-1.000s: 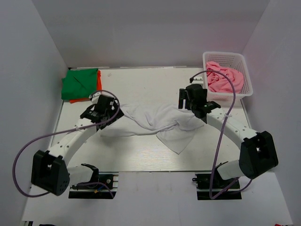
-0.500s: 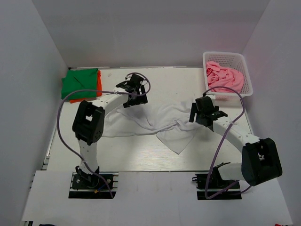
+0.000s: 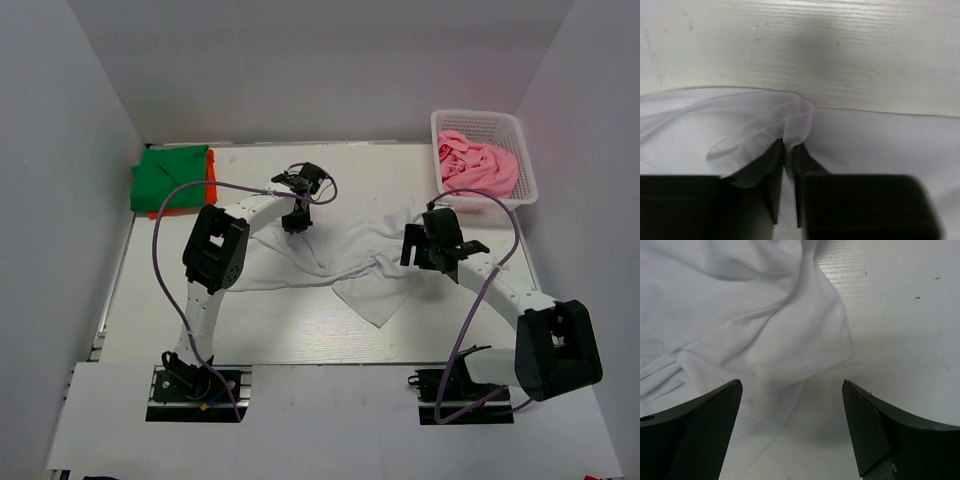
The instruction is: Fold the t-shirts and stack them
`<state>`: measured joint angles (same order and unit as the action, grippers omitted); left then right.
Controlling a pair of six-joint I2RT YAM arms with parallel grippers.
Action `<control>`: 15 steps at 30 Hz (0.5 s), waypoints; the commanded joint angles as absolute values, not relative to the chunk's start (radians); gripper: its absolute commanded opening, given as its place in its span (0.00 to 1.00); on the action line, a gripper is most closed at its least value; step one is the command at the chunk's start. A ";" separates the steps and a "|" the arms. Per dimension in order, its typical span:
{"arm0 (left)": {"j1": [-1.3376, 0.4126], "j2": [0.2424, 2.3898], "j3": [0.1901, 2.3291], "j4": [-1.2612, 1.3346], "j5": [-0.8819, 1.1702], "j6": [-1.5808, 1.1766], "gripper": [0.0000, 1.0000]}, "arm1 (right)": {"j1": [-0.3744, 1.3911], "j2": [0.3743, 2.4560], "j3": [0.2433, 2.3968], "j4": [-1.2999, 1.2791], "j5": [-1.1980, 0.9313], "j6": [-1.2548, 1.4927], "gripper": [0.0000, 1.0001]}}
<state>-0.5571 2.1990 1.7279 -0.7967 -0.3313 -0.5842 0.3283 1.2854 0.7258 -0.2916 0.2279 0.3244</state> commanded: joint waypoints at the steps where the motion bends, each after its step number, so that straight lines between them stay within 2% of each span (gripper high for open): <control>1: -0.563 2.166 1.766 -0.838 -0.399 -0.590 0.16 | 0.325 1.261 0.700 -0.264 0.212 0.310 0.86; 2: -0.563 2.166 1.766 -0.838 -0.408 -0.591 0.06 | 0.327 1.262 0.698 -0.267 0.231 0.314 0.88; 3: -0.563 2.142 1.766 -0.838 -0.417 -0.591 0.03 | 0.324 1.266 0.698 -0.268 0.241 0.334 0.88; 10: -0.563 2.046 1.744 -0.856 -0.474 -0.609 0.02 | 0.311 1.328 0.713 -0.268 0.314 0.409 0.90; 14: -0.563 1.974 1.686 -0.828 -0.483 -0.609 0.05 | 0.301 1.367 0.741 -0.245 0.305 0.429 0.90; 15: -0.563 1.953 1.663 -0.828 -0.492 -0.609 0.00 | 0.295 1.374 0.747 -0.244 0.307 0.433 0.90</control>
<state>-0.5587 2.0731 1.6985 -0.8459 -0.4431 -0.5999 0.3080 1.3540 0.7059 -0.2821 0.2855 0.3943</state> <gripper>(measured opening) 0.056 0.900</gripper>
